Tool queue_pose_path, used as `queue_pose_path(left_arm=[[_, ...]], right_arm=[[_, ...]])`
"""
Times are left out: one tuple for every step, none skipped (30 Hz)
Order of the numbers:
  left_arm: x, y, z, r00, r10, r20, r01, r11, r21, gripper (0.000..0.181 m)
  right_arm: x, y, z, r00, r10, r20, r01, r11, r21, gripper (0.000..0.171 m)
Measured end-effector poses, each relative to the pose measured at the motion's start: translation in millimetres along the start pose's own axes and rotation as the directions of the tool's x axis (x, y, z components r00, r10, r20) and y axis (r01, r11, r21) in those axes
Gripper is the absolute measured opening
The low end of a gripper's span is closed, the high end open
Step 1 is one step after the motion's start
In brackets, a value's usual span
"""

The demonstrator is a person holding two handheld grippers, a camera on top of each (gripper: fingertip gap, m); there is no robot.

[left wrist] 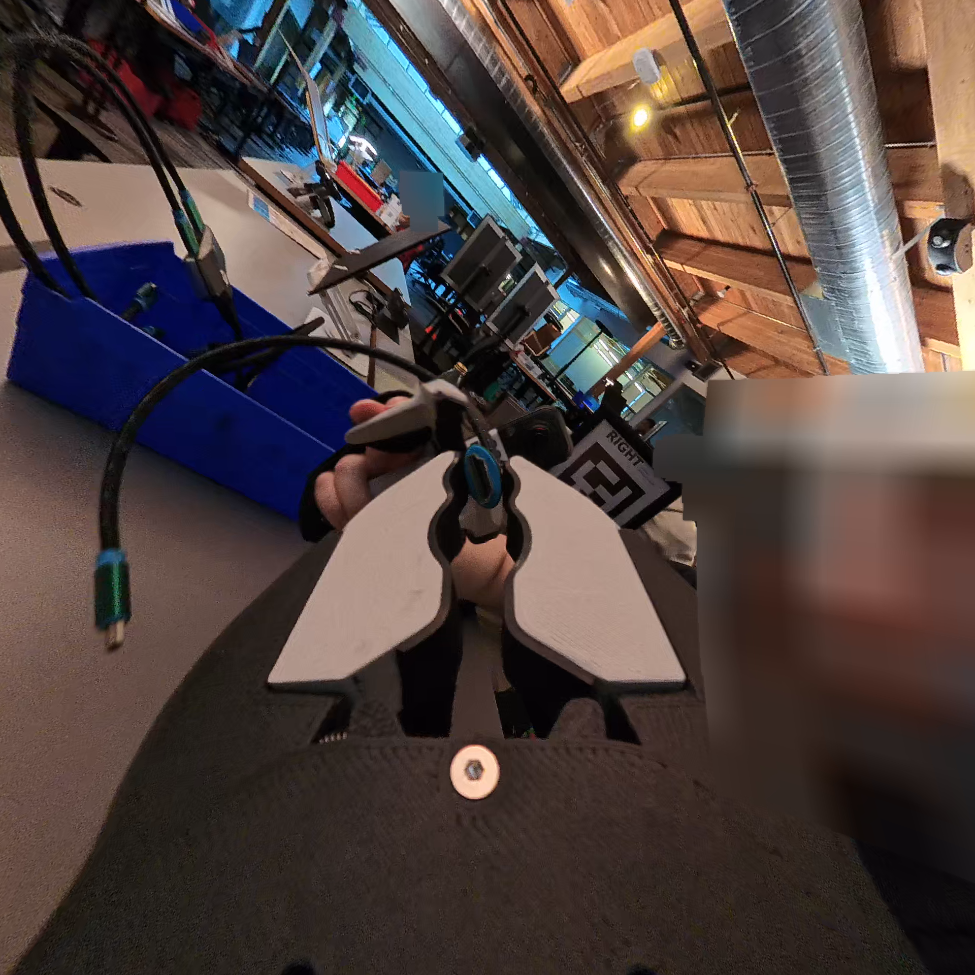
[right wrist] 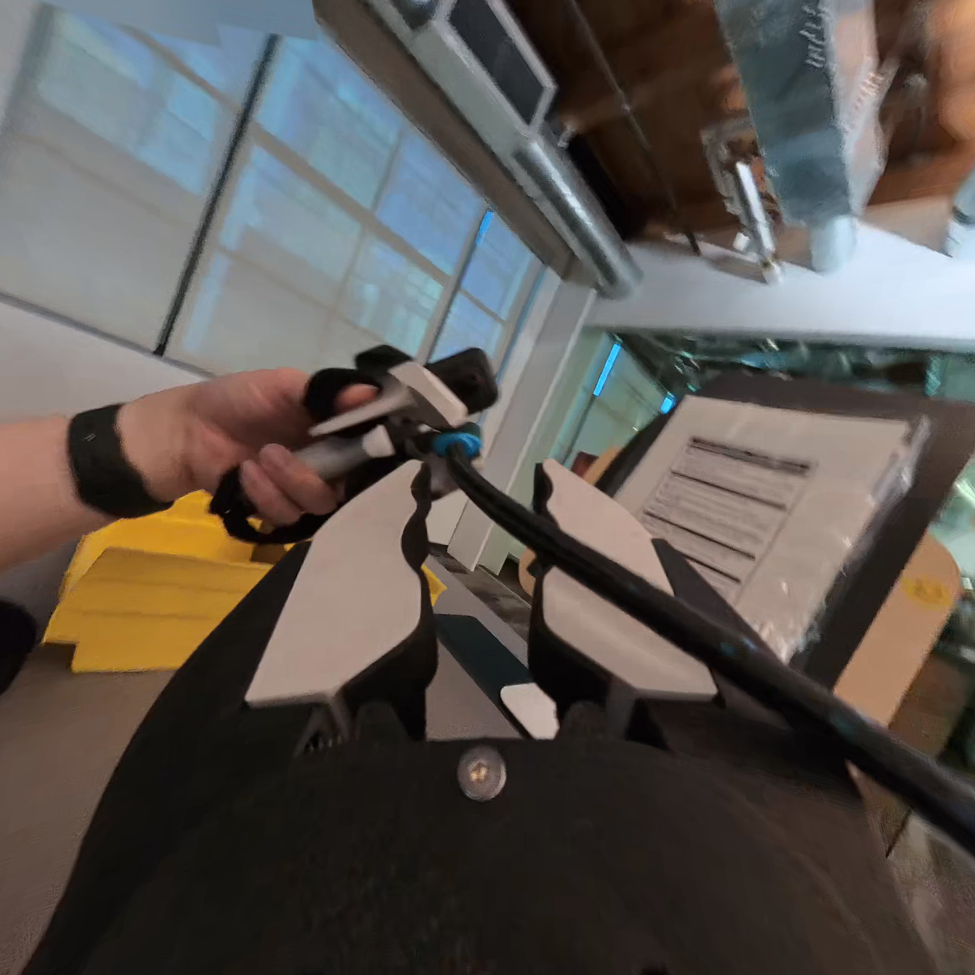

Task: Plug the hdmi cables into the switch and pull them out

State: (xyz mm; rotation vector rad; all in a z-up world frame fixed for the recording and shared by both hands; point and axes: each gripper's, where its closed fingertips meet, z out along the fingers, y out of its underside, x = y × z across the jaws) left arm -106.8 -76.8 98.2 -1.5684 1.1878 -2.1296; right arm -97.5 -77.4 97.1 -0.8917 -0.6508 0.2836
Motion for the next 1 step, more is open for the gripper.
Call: queue_pose_path(left_arm=[[-1.9, 2.3, 2.7, 1.000, 0.001, 0.007, -0.001, 1.000, -0.013, 0.012]], right_arm=[[-7.9, -2.2, 0.6, 0.997, -0.046, 0.056, 0.047, 0.999, -0.007, 0.034]])
